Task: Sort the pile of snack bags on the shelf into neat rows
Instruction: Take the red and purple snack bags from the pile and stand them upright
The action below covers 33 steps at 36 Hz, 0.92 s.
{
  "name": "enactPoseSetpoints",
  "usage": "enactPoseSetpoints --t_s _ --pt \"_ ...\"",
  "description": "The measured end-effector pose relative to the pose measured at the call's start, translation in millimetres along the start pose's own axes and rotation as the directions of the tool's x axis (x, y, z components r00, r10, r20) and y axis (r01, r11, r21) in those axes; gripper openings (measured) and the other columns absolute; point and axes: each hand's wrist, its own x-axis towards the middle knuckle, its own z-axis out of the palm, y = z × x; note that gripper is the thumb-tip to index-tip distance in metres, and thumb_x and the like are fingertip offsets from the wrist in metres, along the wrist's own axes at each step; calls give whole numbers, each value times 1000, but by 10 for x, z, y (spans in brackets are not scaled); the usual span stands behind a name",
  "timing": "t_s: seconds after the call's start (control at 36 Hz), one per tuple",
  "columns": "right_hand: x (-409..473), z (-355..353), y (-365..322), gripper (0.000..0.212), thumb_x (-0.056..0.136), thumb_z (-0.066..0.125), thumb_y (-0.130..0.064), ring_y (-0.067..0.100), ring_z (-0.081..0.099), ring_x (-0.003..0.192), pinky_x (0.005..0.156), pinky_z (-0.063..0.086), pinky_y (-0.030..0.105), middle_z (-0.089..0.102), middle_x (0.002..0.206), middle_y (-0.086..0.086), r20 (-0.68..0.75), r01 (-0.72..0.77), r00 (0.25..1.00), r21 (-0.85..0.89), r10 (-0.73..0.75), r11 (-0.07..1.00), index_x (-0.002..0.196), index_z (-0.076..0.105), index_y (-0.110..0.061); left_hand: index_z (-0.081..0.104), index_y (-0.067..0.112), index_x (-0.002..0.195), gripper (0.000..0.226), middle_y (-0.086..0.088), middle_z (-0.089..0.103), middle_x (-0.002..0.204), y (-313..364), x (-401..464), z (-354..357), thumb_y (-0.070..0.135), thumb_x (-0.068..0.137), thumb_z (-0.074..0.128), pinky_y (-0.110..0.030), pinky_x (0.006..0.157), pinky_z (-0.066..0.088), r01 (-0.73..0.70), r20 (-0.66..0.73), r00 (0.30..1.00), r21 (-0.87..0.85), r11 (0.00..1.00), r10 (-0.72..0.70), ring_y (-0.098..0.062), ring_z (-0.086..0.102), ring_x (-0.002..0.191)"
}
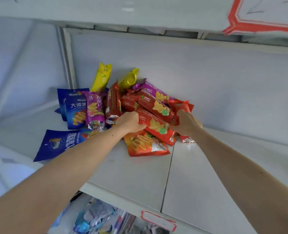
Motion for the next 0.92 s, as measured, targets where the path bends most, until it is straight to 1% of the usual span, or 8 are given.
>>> enactPoseSetpoints --t_s 0.06,0.17,0.33,0.42,0.56,0.75,0.83,0.92 --pt "172 39 -99 68 73 77 -49 24 58 105 79 54 41 56 116 1 -2 23 1000 -2 -23 1000 123 44 -16 53 10 69 48 -3 58 74 -71 47 67 54 86 58 -34 64 45 10 26 1000 47 999 -11 -30 65 89" --pt "481 98 -241 86 76 76 -48 31 54 118 90 53 48 53 132 10 30 16 999 -5 -16 1000 141 33 -13 60 6 112 74 -13 63 115 -98 138 169 73 84 45 -37 83 49 75 111 990 73 995 -82 -32 60 108" --pt "847 161 -279 95 87 65 -47 34 50 125 99 47 42 46 142 14 191 6 981 86 -23 996 153 10 -7 47 2 137 106 -16 58 129 43 259 164 87 78 24 -43 91 52 227 217 951 -14 974 -219 -33 59 113" --pt "901 158 -268 83 90 64 -40 30 56 116 91 47 35 54 132 12 216 -19 976 86 0 996 150 19 -4 36 2 145 106 -16 53 138 125 322 189 85 80 31 -40 96 51 316 249 932 -200 927 -264 -32 57 120" --pt "1000 213 -165 70 80 70 -52 31 54 110 94 49 42 54 124 11 209 -43 978 70 27 997 130 45 -11 38 0 143 93 -15 47 144 152 407 265 68 82 58 -32 99 42 328 131 944 -471 819 -304 -29 47 131" --pt "973 249 -98 70 82 71 -45 25 59 102 77 53 33 53 123 8 261 -140 963 257 71 956 135 37 -12 -13 1 150 129 -13 33 153 222 465 274 52 74 78 -34 112 33 296 107 938 -747 596 -331 -27 37 139" --pt "932 216 -104 71 85 70 -37 19 59 85 63 51 27 57 113 6 252 -153 966 368 60 917 138 32 -10 1 4 149 124 -10 49 141 208 471 266 47 67 84 -37 108 41 229 58 950 -798 557 -308 -25 50 127" --pt "853 127 -62 72 82 73 -38 18 57 88 59 48 26 56 111 4 178 -145 982 454 71 879 136 35 -11 26 12 136 96 -2 59 121 178 442 182 39 66 87 -34 99 46 122 -50 962 -802 584 -270 -22 59 113"
